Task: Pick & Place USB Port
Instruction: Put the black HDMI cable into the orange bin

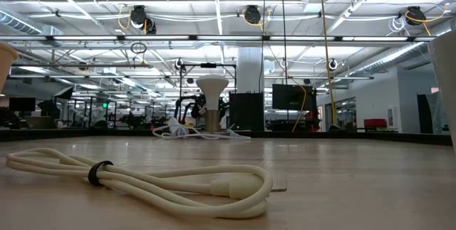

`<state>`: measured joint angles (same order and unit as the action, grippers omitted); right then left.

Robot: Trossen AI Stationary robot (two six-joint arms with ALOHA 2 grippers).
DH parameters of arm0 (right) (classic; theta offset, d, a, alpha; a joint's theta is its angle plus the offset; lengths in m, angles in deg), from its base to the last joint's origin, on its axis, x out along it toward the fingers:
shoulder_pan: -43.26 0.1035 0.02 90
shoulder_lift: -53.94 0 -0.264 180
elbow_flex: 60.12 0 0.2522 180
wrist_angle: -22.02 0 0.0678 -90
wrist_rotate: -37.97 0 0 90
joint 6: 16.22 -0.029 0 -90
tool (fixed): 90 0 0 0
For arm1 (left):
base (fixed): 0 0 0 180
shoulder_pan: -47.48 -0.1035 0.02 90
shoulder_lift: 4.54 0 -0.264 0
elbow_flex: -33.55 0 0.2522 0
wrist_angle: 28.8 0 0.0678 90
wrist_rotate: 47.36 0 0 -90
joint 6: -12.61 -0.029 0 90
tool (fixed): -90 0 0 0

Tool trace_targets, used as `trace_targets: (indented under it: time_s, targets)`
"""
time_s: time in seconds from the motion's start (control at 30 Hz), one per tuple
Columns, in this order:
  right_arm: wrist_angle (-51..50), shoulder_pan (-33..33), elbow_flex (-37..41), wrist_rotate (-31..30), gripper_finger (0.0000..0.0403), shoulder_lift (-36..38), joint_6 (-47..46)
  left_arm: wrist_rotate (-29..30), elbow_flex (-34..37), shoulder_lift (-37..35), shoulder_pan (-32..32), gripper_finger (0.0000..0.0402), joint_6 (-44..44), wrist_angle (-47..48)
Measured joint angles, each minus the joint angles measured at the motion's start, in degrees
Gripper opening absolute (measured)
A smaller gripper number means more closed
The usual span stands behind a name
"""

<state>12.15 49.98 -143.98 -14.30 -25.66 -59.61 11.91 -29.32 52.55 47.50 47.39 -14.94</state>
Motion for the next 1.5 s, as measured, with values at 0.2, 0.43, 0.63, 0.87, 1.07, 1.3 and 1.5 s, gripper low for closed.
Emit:
trace_targets:
  time_s: [0.2, 0.43, 0.63, 0.87, 1.07, 1.3, 1.5]
  targets:
    - [-1.96, -0.34, 0.01, -0.5, 0.0004, -2.38, 0.53, -3.76, -1.69, 3.22, 0.73, 0.0209, 2.39, -1.49]
    - [5.08, -1.05, 0.11, -0.12, 0.0004, -8.62, -2.71, -5.33, -4.72, 9.23, 3.7, 0.0209, 0.83, -1.76]
    - [10.93, -1.07, 0.09, 0.59, 0.0004, -10.35, -4.46, -4.41, -4.78, 10.17, 4.65, 0.0209, -1.36, 2.43]
    - [12.45, -1.27, 0.09, 0.78, 0.0004, -10.35, -5.02, 0.21, -4.82, 9.85, 4.63, 0.0209, -5.19, 8.36]
    - [12.56, -1.29, 0.09, 0.0, 0.0004, -10.33, -5.08, -0.7, -4.82, 9.85, 4.63, 0.0209, -4.85, 7.11]
    - [12.56, -1.5, 0.09, -0.11, 0.0004, -10.33, -4.81, -0.94, -4.82, 9.85, 4.96, 0.0209, -3.58, 5.68]
    - [12.58, -2.19, 0.07, -0.49, 0.0004, -10.33, -4.36, -0.71, -4.82, 9.85, 5.68, 0.0209, -3.29, 5.68]
